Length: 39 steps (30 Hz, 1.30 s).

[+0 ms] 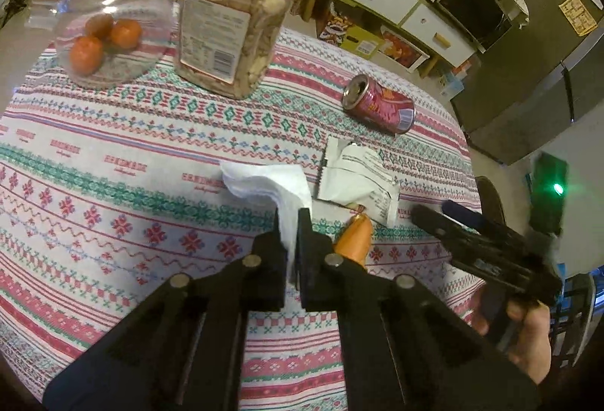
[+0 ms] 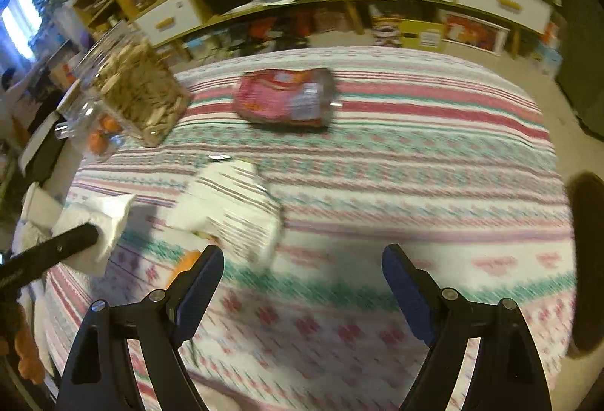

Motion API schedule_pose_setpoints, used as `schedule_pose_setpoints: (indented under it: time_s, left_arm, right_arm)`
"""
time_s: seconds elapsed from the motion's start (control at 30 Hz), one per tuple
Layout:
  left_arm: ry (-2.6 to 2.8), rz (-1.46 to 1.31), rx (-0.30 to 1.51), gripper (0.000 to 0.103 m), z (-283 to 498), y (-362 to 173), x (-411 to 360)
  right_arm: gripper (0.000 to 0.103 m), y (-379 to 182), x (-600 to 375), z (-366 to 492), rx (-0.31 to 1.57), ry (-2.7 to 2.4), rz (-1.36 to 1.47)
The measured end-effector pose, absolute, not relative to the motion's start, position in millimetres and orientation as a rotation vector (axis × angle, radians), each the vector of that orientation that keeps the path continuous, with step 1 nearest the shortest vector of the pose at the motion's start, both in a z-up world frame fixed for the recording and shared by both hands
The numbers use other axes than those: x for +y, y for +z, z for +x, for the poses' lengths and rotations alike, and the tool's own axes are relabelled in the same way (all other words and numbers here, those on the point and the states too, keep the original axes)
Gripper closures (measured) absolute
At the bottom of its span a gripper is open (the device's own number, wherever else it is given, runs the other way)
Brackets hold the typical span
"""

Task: Collect trash
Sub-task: 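Grasp the white snack bag with the right tool while the left tool holds the tissue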

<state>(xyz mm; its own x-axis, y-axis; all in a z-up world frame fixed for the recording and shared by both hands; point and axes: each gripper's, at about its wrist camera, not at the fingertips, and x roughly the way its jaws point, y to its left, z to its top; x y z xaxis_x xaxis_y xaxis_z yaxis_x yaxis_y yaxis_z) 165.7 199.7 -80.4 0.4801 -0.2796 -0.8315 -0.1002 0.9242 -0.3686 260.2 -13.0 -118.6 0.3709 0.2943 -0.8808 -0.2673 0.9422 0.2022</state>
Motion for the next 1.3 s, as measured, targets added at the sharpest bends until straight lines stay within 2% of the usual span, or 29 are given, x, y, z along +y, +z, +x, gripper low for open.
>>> schedule_pose_setpoints:
  time_s: [0.17,0.33,0.4,0.47,0.5,0.53,0.57,0.6,0.97,1.03,1.07,1.1,1.13,1.3]
  left_arm:
    - [-0.110,-0.419,1.066,0.098,162,-79,211]
    - [-0.109,-0.434,1.071,0.098,162,-80,216]
    - [-0.111,-0.429,1.076,0.098,162,-81,215]
    - [-0.113,-0.426,1.082,0.098,161,-82,215]
    - [-0.113,-0.426,1.083,0.098,162,-82,215]
    - [-0.116,-0.429,1.088,0.098,162,-83,215]
    - [-0.118,-0.431,1.090,0.098,162,-84,215]
    - [-0.122,-0.432,1.095,0.098,162,-84,214]
    - [-0.159,-0.405,1.119,0.098,157,-82,198]
    - [-0.141,-0.407,1.120,0.098,155,-81,200]
    - [-0.132,-0.409,1.120,0.098,154,-80,202]
    - [-0.118,-0.413,1.119,0.098,154,-80,206]
    - [-0.103,-0.418,1.119,0.098,153,-80,210]
    - [-0.059,-0.418,1.119,0.098,150,-81,227]
  right_arm:
    - [0.017,-141,27,276,1.191,0.386,-0.099]
    - [0.031,-150,49,276,1.175,0.356,-0.241]
    - [0.060,-148,51,276,1.162,0.358,-0.252]
    - [0.065,-148,52,277,1.169,0.360,-0.247]
    - [0.076,-147,52,278,1.169,0.362,-0.247]
    - [0.081,-147,51,278,1.169,0.363,-0.247]
    - [0.093,-147,50,278,1.172,0.365,-0.243]
    - [0.097,-146,48,276,1.175,0.366,-0.237]
    - [0.097,-128,18,257,1.174,0.357,-0.154]
    - [0.086,-123,16,260,1.195,0.385,-0.086]
    - [0.065,-121,16,262,1.210,0.395,-0.051]
    - [0.036,-119,19,264,1.215,0.401,-0.028]
    - [0.028,-116,21,267,1.208,0.406,-0.018]
    - [0.027,-116,52,284,1.241,0.428,0.042]
